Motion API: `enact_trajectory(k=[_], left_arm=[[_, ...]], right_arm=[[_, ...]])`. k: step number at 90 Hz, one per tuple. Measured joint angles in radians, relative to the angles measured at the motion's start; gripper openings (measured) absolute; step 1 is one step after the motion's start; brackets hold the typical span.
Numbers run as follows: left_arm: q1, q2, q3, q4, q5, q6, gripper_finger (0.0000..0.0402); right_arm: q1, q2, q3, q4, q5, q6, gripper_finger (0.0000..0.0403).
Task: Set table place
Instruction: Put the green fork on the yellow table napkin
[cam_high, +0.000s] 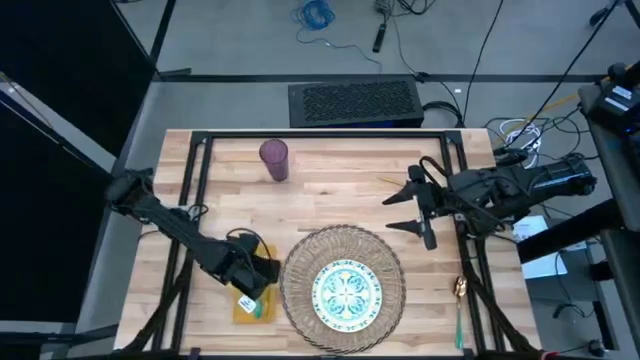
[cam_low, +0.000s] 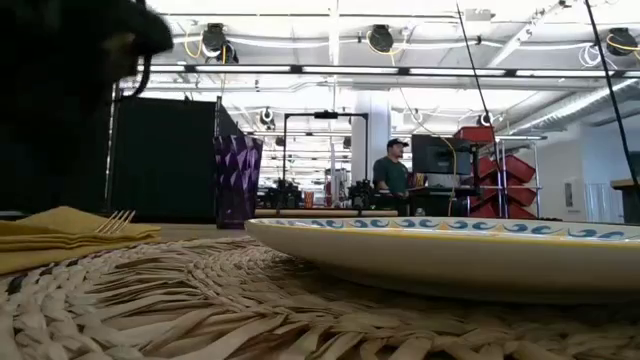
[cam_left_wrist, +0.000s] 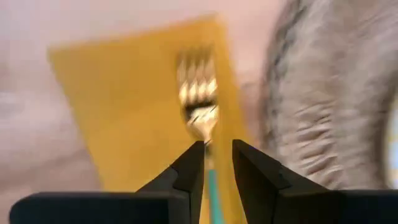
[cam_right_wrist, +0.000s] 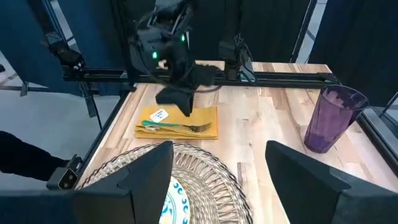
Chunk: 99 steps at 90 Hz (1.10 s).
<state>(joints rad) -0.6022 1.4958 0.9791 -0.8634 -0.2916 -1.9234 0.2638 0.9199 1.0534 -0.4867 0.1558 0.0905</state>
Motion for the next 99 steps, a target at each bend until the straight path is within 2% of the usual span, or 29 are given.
enact_trajectory(k=[8, 21, 36, 55, 99], left_arm=[[-0.01, -0.028, 0.0, 0.013, -0.051, 0.018, 0.0068], [-0.022, -0.023, -0.005, 0.065, -0.048, 0.05, 0.0068], [-0.022, 0.041, -0.021, 0.199, 0.038, 0.105, 0.0068], [-0.022, 0.111, -0.021, 0.205, 0.101, 0.108, 0.0068], [-0.013, 0.141, -0.022, 0.201, 0.115, 0.129, 0.0068]], right_arm=[[0.0, 0.0, 0.0, -0.013, 0.0, 0.014, 0.0242], [0.0, 0.006, 0.0, -0.011, 0.001, 0.029, 0.0242], [-0.001, 0.023, 0.0, -0.008, 0.001, 0.053, 0.0242], [0.0, 0.029, 0.0, -0.003, -0.001, 0.082, 0.0242], [0.0, 0.03, 0.0, 0.002, -0.003, 0.089, 0.0242]])
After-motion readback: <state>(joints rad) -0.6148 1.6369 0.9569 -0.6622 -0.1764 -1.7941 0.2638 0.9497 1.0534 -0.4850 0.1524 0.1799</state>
